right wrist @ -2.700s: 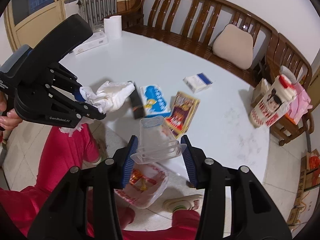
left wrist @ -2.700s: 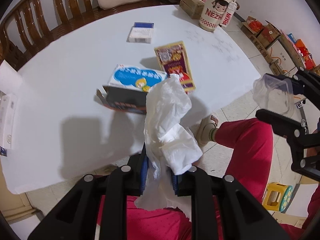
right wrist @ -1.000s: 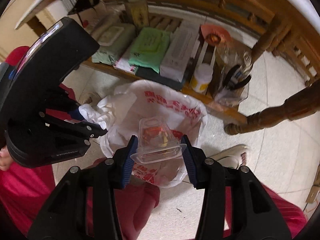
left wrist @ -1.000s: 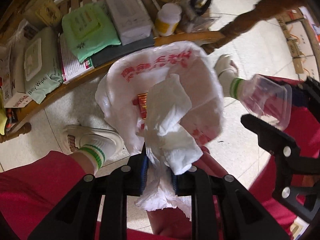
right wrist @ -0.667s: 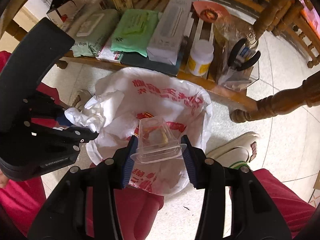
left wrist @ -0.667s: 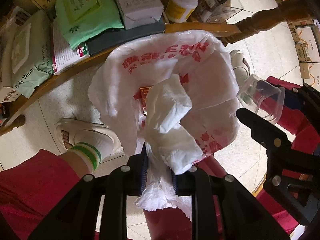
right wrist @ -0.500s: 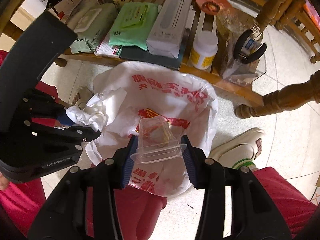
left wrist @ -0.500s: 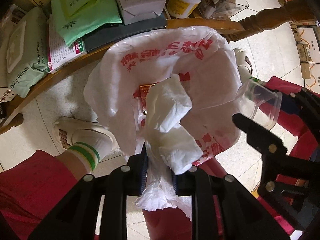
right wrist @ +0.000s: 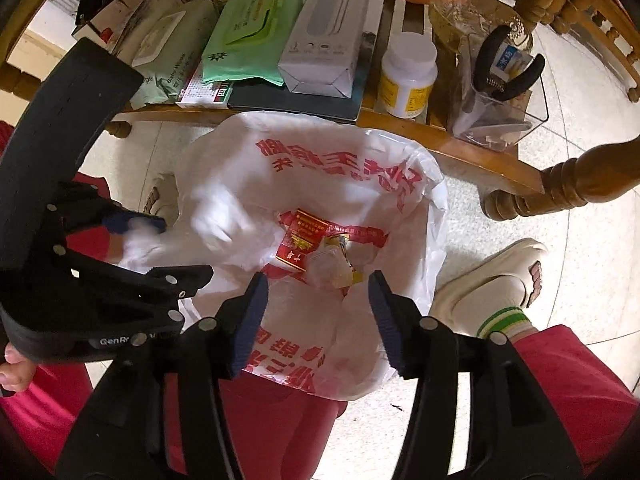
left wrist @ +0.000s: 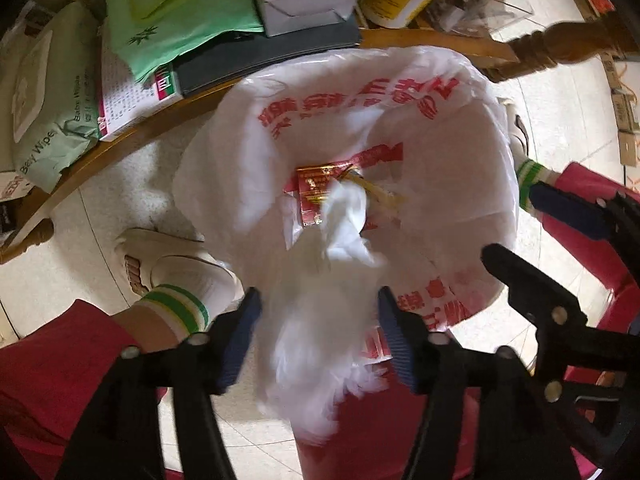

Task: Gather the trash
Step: 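Open both tools to drop the tissue and clear cup into the bag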

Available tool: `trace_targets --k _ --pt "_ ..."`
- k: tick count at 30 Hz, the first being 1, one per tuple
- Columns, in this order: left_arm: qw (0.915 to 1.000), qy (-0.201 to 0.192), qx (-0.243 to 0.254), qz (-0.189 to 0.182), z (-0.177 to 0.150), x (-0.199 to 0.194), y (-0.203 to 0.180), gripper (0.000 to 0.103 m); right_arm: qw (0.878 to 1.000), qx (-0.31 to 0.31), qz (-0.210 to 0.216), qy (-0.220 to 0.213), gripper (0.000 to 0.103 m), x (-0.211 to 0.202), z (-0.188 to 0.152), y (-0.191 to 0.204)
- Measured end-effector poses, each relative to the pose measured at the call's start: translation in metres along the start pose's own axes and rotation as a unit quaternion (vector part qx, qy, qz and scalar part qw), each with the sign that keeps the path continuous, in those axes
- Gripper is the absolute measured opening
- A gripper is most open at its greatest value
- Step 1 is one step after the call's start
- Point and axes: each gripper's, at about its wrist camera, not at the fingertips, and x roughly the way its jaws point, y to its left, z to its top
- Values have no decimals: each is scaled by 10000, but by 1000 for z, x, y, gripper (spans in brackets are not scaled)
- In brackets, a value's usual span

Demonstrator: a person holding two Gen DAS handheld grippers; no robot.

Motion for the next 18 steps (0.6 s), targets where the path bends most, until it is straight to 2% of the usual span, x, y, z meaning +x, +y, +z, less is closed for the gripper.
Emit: trace_targets --k 5,14,16,18 --pt "10000 43 -67 -29 3 2 1 69 9999 101 17 -18 54 1 0 -5" --pt "9999 46 -151 -45 3 1 4 74 9999 114 30 -57 55 -2 0 -5" --pt "9998 36 -187 -73 1 -1 5 74 9999 108 30 -95 58 -5 0 -5" --pt "9997 32 -236 -101 -2 -5 8 75 9998 103 -13 -161 65 -9 0 -4"
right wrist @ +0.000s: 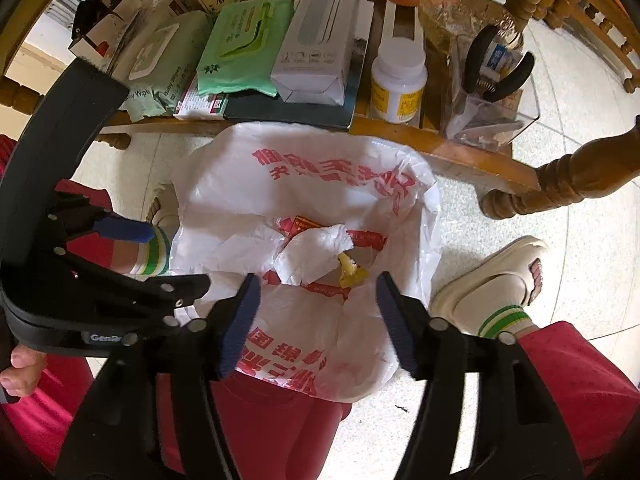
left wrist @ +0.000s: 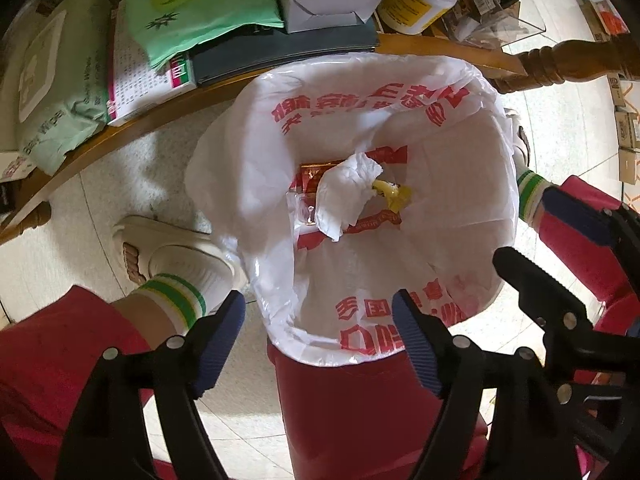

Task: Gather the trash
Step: 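Open both tools to drop the tissue and clear cup into the bag, then move both open tools back up over the table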

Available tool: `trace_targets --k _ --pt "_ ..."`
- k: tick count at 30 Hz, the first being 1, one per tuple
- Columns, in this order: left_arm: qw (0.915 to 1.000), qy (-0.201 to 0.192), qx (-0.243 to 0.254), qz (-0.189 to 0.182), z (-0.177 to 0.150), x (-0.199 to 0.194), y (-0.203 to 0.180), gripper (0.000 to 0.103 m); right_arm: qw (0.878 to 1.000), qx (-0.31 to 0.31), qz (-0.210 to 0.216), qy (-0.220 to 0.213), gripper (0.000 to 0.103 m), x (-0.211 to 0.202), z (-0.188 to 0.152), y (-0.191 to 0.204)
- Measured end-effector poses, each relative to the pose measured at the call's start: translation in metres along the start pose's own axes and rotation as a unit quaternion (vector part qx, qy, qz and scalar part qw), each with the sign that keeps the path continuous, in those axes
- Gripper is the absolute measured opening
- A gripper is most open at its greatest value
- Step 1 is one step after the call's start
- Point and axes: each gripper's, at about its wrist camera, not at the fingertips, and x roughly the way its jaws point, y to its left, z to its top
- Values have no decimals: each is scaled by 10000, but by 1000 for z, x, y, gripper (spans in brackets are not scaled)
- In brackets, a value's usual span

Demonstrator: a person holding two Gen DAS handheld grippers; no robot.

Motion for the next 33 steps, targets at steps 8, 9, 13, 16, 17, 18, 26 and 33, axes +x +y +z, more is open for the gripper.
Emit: trace_targets --k 8,9,13,16,17,18,26,33 --pt "9976 -381 -412 -408 -45 -51 9 85 9988 -85 99 -474 68 -47 -12 9" --pt "9969 -414 -487 -455 -51 -58 11 85 9982 -132 121 -565 71 -58 -14 11" --pt "9912 -685 -949 -621 -80 -111 20 85 9932 -392 320 -1046 82 -118 -23 18" --pt "9852 -1134 -1183 -508 -93 -167 25 86 9876 -693 372 -1357 87 -168 -20 20" --pt "9820 -1310 -1260 -509 -97 -188 26 87 9853 -814 362 -1455 88 -185 -16 19" --pt "9782 -1505 -1343 -486 -99 -210 28 88 9829 -933 340 -1550 90 -201 -12 19" --pt "9539 -2547 -1587 -99 -98 -341 16 95 9588 -1683 264 -2275 96 -327 39 12" --pt "9445 -2774 -1744 -229 -83 -395 3 95 9417 -1859 303 -2787 96 -394 86 -10"
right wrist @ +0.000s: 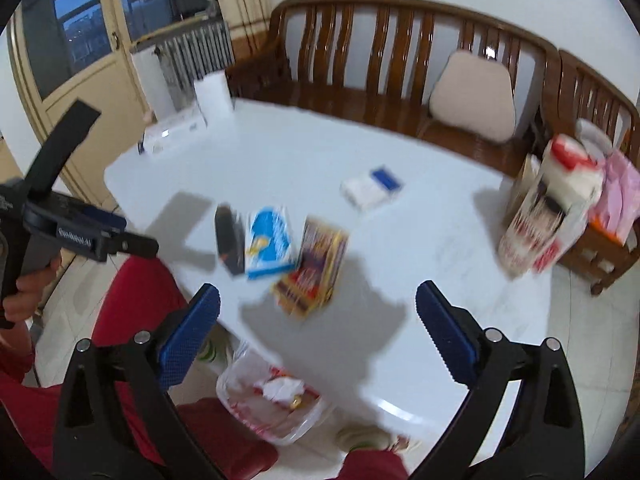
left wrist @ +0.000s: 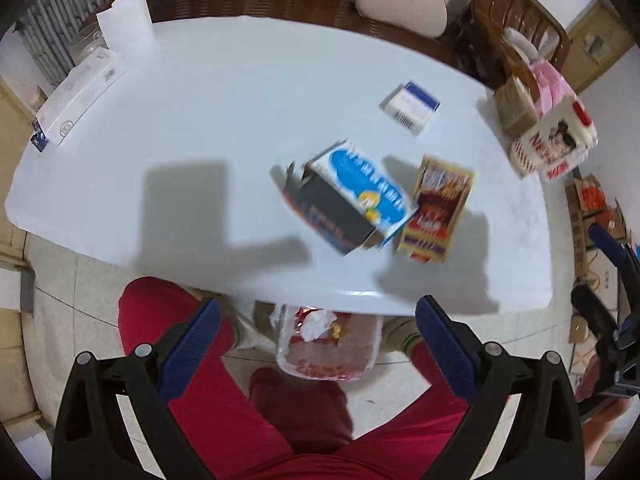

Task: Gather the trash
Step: 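Move both open tools back up over the table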

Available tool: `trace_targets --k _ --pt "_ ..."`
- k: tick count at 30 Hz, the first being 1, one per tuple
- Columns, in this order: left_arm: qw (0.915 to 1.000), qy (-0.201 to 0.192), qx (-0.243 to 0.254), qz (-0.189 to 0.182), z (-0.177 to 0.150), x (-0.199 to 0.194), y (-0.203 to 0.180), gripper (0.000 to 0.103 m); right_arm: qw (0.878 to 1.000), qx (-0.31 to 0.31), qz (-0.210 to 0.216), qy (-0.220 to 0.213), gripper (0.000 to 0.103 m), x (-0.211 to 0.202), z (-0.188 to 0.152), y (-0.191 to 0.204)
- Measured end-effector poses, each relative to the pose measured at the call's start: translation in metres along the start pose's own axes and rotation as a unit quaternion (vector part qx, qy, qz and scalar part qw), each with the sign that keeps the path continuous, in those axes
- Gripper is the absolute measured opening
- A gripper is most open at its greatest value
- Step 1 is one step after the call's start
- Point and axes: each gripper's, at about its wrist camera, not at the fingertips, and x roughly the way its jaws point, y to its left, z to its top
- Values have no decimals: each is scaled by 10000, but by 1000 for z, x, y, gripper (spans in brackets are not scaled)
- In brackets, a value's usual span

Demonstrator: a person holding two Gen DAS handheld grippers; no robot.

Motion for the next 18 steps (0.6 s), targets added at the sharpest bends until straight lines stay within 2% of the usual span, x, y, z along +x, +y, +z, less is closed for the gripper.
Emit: trace_targets --k 6,11,18 --pt "9995 -2 -292 -74 15 -10 -6 95 9997 -197 119 -109 96 -5 27 -16" --pt "9983 -144 -538 164 25 -3 -6 95 9993 -274 252 12 96 11 35 -24" --pt "9970 122 -765 49 37 19 -6 95 9991 -266 317 73 96 27 42 -34"
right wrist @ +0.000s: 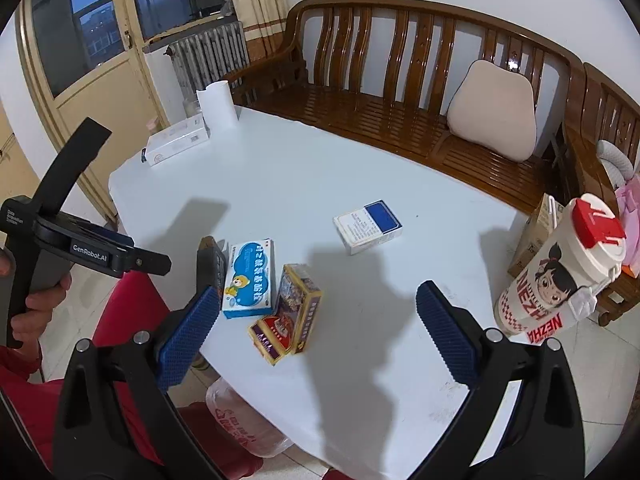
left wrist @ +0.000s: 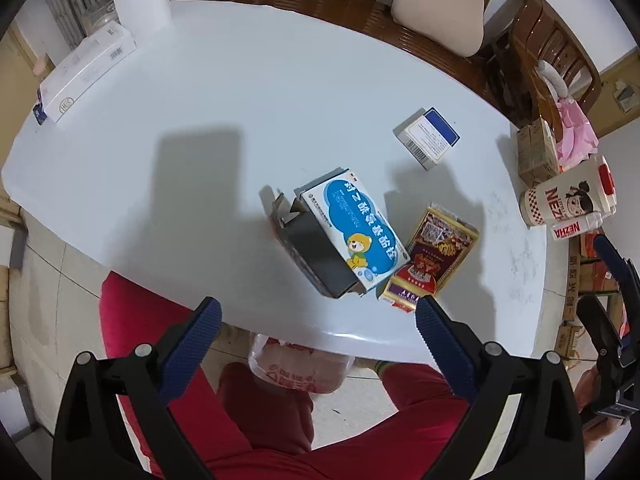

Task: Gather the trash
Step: 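Move both open tools back up over the table, then grasp the black box with the left tool while the right tool grasps the yellow box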

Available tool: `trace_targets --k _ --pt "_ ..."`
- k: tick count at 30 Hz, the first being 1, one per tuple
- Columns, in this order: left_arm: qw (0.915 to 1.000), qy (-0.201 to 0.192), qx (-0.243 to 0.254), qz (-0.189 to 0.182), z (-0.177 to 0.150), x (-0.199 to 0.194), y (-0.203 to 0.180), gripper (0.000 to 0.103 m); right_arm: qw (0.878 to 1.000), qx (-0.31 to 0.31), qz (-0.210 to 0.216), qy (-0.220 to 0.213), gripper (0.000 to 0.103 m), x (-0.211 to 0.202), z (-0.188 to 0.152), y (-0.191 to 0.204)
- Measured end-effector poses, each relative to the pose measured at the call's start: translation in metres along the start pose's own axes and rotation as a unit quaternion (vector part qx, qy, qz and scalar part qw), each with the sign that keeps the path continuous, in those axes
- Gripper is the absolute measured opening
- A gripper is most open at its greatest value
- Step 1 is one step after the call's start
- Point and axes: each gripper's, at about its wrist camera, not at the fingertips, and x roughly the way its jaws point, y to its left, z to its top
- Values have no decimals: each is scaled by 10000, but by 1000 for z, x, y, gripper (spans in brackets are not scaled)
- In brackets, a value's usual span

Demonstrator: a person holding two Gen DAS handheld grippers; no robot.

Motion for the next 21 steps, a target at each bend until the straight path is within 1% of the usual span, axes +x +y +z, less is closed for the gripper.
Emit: trace_targets --k 4,10,18,21 --pt "10000 -60 -13 46 6 1 -5 95 10000 9 63 13 96 4 3 -6" --pt "9998 -21 -102 149 11 14 -7 95 9995 25 229 215 96 22 2 -9" --pt "9988 143 -436 144 15 39 -1 95 9978 -62 363 552 96 53 -5 -6" --pt "9979 103 -586 249 18 47 4 95 9969 -74 394 682 96 67 -9 -5"
